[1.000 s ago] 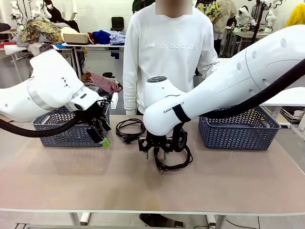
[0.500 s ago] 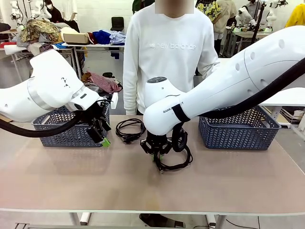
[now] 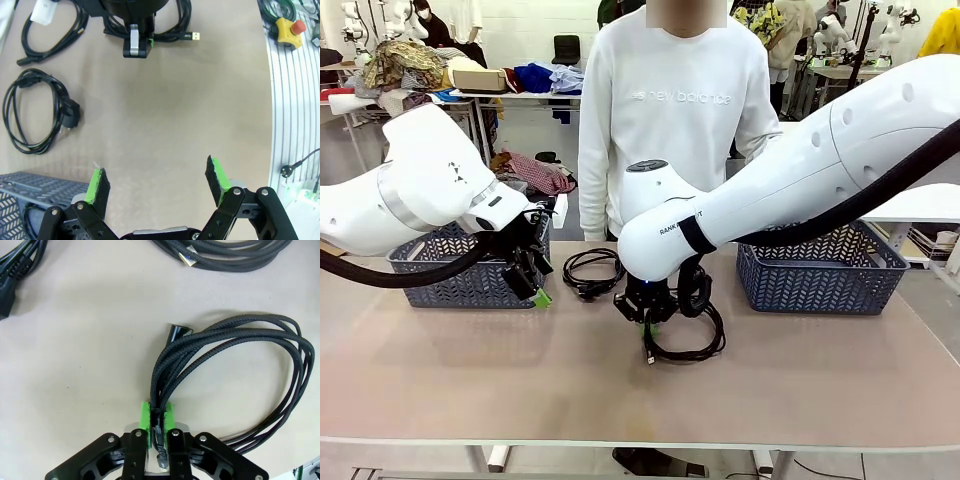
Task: Organize the cables according to human instructions.
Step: Pick up a bundle of cables and place it in the basket indicated by the human.
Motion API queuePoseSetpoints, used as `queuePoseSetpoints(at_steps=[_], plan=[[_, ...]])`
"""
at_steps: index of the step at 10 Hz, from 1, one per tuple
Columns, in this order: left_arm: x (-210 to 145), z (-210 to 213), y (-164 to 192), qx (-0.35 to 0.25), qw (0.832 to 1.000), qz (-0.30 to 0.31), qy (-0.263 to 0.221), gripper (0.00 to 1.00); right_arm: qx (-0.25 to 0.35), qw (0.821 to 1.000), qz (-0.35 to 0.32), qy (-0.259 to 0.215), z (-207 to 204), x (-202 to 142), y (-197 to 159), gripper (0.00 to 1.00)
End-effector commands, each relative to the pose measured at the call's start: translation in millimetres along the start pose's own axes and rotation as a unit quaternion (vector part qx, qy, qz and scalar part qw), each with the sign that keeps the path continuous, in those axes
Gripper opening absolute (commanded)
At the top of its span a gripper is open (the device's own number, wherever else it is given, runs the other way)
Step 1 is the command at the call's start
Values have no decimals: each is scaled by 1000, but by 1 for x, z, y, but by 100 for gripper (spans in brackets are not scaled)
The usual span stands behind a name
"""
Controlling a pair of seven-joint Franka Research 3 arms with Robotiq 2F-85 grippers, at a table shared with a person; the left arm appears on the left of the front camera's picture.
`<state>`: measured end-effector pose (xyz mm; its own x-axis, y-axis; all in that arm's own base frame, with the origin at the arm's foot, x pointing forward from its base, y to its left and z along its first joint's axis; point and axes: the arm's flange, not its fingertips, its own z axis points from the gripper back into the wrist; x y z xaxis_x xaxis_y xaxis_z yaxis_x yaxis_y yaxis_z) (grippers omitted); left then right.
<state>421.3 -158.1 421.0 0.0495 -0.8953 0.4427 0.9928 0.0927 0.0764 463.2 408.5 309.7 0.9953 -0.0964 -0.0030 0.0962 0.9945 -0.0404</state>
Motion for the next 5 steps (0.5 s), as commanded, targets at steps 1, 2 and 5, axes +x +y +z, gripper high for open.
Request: queuePoseSetpoints(at_steps=[1, 2, 5], plan=[[-1, 1, 0, 0, 1000, 1, 1, 100, -13, 999, -30, 3, 9, -6, 6, 0], [-1, 1, 0, 0, 1000, 1, 1, 100, -28, 999, -40, -3, 16, -8, 3, 0], [-1, 1, 0, 0, 1000, 1, 1, 100, -95, 994, -50, -34, 54, -9, -14, 0]])
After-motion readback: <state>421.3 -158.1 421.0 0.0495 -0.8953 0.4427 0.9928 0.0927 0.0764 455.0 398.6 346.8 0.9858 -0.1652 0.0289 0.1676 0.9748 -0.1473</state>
